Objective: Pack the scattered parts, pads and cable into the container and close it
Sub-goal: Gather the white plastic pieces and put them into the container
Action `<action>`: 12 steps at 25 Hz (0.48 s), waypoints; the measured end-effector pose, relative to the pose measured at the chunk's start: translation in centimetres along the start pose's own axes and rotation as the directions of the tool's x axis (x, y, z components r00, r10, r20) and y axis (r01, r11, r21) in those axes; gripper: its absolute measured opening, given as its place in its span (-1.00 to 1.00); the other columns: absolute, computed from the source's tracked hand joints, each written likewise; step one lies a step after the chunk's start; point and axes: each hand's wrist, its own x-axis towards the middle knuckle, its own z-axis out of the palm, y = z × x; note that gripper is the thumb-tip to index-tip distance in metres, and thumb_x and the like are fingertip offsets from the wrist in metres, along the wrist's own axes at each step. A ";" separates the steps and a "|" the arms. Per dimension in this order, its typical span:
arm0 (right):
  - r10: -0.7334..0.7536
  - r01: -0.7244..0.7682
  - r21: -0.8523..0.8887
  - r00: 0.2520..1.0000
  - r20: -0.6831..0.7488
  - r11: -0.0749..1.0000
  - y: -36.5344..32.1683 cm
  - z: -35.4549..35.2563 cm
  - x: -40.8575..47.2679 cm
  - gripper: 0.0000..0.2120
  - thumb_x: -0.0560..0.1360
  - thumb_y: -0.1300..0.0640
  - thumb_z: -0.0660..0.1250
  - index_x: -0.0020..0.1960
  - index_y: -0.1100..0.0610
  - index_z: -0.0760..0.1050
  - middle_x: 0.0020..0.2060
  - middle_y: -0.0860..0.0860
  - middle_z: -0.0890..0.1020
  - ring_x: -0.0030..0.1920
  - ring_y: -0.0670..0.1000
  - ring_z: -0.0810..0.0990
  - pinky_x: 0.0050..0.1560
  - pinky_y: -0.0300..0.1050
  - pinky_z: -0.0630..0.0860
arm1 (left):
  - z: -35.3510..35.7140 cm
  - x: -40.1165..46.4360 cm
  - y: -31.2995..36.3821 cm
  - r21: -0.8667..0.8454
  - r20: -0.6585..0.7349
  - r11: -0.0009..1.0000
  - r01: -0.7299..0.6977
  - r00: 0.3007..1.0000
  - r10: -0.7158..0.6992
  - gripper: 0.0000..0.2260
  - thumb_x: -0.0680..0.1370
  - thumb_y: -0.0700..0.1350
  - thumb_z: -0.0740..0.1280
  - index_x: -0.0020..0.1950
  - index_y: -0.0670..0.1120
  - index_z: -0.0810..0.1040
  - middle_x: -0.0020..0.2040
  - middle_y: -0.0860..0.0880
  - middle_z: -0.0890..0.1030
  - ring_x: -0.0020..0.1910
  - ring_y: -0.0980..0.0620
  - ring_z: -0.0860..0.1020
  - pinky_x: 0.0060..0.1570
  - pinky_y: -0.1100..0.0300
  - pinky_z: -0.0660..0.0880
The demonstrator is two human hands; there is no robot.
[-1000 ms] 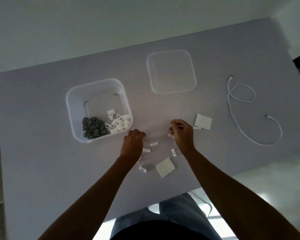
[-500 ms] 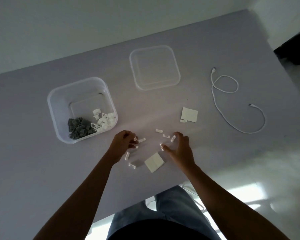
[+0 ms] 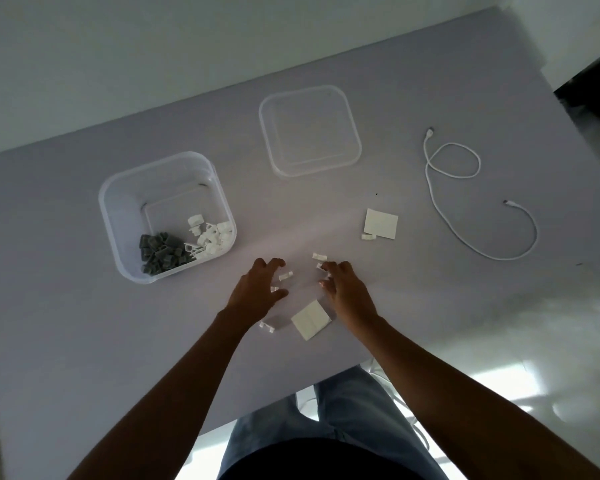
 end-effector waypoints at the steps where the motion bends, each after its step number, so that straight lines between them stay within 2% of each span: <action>1: 0.004 -0.004 0.008 1.000 0.003 1.000 -0.1 0.1 0.1 -0.72 0.59 0.11 0.29 0.29 0.07 0.44 0.06 0.11 0.52 -0.04 0.08 0.60 -0.05 -0.10 0.60 | 0.3 0.2 -0.2 0.028 -0.026 0.999 -0.017 1.000 0.018 -0.59 0.48 -0.02 0.47 0.28 0.02 0.46 0.09 -0.06 0.48 -0.06 -0.08 0.58 -0.01 0.07 0.52; 5: 0.007 -0.008 -0.037 1.000 -0.027 0.999 -0.7 0.5 0.4 -0.86 0.62 0.17 0.22 0.12 0.19 0.49 -0.05 0.14 0.49 -0.21 0.11 0.55 -0.22 -0.16 0.44 | 1.3 0.9 -0.6 0.054 -0.118 0.996 -0.077 0.989 0.083 -0.80 0.52 -0.08 0.41 0.12 -0.07 0.58 0.02 -0.09 0.52 -0.15 -0.15 0.60 -0.12 0.01 0.56; 8: 0.031 -0.031 -0.007 0.999 -0.044 0.999 -0.8 0.6 0.5 -0.87 0.62 0.18 0.22 0.07 0.22 0.49 -0.08 0.15 0.49 -0.24 0.10 0.53 -0.23 -0.17 0.44 | 1.7 0.9 -0.6 0.112 -0.138 0.987 -0.112 0.982 0.127 -0.87 0.56 -0.10 0.35 0.08 -0.11 0.56 -0.01 -0.09 0.52 -0.22 -0.18 0.59 -0.21 -0.01 0.55; 10: 0.068 -0.059 0.122 0.995 -0.068 0.991 -0.9 0.6 0.7 -0.88 0.61 0.19 0.24 0.07 0.21 0.51 -0.10 0.13 0.52 -0.21 0.05 0.53 -0.20 -0.20 0.48 | 1.9 0.9 -0.5 0.125 -0.156 0.987 -0.106 0.980 0.125 -0.87 0.60 -0.08 0.28 0.05 -0.13 0.52 -0.03 -0.10 0.52 -0.25 -0.18 0.57 -0.25 0.01 0.50; 12: 0.171 -0.130 0.342 0.981 -0.092 0.931 -1.3 0.2 0.9 -0.92 0.58 0.21 0.28 0.00 0.19 0.54 -0.17 0.07 0.55 -0.23 -0.04 0.52 -0.19 -0.35 0.47 | 1.7 0.8 0.0 0.018 -0.196 0.998 -0.054 0.979 0.056 -0.86 0.62 -0.06 0.23 0.00 -0.12 0.50 -0.08 -0.07 0.55 -0.24 -0.11 0.54 -0.23 0.06 0.44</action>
